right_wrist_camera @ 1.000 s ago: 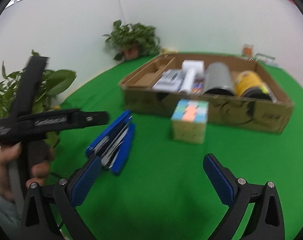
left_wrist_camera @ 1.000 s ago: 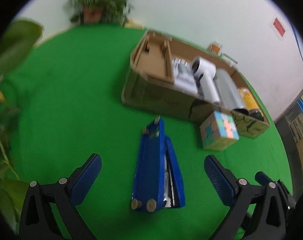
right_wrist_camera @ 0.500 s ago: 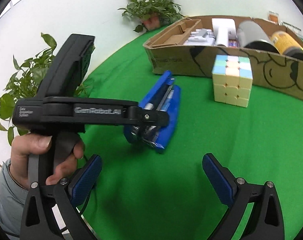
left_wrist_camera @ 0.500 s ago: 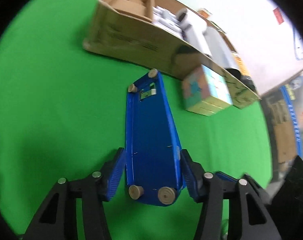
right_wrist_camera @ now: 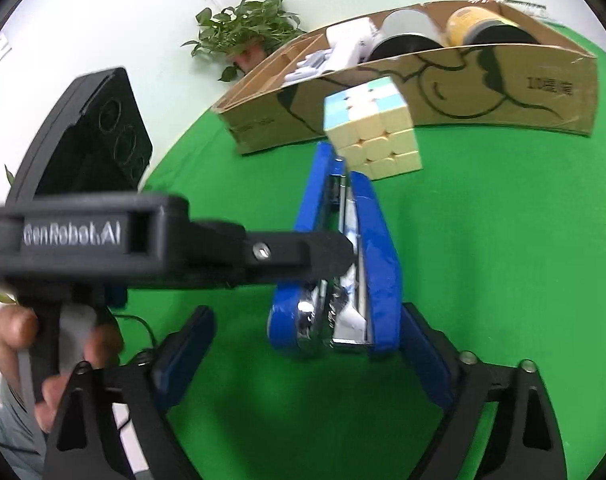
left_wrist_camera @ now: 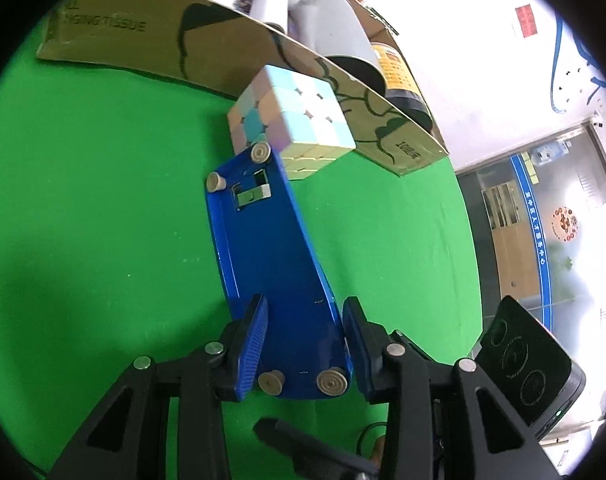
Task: Organize rigid objects
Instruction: 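Reach both tools to the blue stapler on the table, then grasp the blue stapler with the right tool while the left tool closes on it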
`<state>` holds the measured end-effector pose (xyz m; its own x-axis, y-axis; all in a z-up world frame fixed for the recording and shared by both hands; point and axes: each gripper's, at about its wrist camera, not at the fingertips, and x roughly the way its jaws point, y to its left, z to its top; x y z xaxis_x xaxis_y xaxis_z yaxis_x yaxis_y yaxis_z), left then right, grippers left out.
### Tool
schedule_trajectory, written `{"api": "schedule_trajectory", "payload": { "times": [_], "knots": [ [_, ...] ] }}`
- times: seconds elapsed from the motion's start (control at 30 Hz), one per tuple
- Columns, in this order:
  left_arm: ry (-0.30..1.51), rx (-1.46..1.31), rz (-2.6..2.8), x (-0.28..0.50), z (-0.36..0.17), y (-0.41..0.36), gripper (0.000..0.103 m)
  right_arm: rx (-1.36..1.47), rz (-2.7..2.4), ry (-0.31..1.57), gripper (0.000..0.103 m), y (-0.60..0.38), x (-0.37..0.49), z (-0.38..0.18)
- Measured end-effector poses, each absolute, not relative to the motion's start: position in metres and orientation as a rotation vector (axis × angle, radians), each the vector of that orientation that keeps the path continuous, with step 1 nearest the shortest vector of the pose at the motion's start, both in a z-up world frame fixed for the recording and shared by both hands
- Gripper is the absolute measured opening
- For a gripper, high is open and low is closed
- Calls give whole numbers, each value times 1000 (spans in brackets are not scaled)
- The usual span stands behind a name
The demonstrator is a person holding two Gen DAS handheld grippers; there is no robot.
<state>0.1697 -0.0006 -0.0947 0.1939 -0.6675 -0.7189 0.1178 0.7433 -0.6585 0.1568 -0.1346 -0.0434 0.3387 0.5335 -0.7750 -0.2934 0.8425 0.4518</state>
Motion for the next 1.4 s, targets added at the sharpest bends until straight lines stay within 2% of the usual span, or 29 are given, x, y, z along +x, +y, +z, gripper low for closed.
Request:
{"api": "schedule_trajectory", "payload": {
  "times": [0.1, 0.2, 0.33, 0.57, 0.63, 0.7, 0.77, 0.8, 0.87, 0.9, 0.93, 0.97, 1.03, 1.1, 1.2, 1.3, 1.4],
  "knots": [
    [1259, -521, -597, 171, -96, -2, 38, 200, 523, 1095, 78, -130, 156, -45],
    [1221, -465, -573, 166, -87, 6, 39, 96, 465, 1080, 56, -119, 157, -45],
    [1197, -441, -557, 164, -78, 19, 39, 11, 442, 1060, 54, -107, 155, -41],
    [1149, -474, -462, 163, -68, 60, 39, -388, 388, 901, 52, -62, 135, -31],
    [1147, -489, -447, 161, -67, 72, 39, -523, 376, 834, 53, -49, 123, -30],
    [1144, -505, -418, 159, -68, 83, 44, -650, 371, 768, 53, -37, 112, -33],
    [1130, -509, -382, 155, -67, 92, 58, -741, 379, 711, 54, -30, 103, -34],
    [1123, -505, -366, 154, -68, 97, 60, -769, 392, 685, 57, -28, 98, -35],
    [1126, -506, -358, 149, -71, 100, 61, -755, 446, 656, 70, -26, 91, -30],
    [1136, -511, -360, 149, -73, 100, 61, -684, 484, 663, 86, -29, 89, -23],
    [1149, -517, -363, 148, -76, 107, 64, -571, 535, 692, 94, -38, 88, -13],
    [1158, -522, -369, 149, -78, 105, 65, -478, 571, 720, 96, -45, 91, -7],
    [1165, -514, -391, 147, -81, 100, 65, -244, 624, 802, 98, -63, 107, 1],
    [1182, -506, -409, 148, -84, 94, 65, -161, 630, 869, 98, -68, 121, -2],
    [1190, -512, -431, 148, -87, 89, 65, -146, 634, 914, 96, -63, 129, -10],
    [1176, -507, -411, 149, -86, 90, 65, -213, 562, 913, 88, -52, 130, -16],
    [1184, -525, -410, 152, -88, 93, 65, -192, 589, 968, 87, -44, 116, -26]
  ]
}}
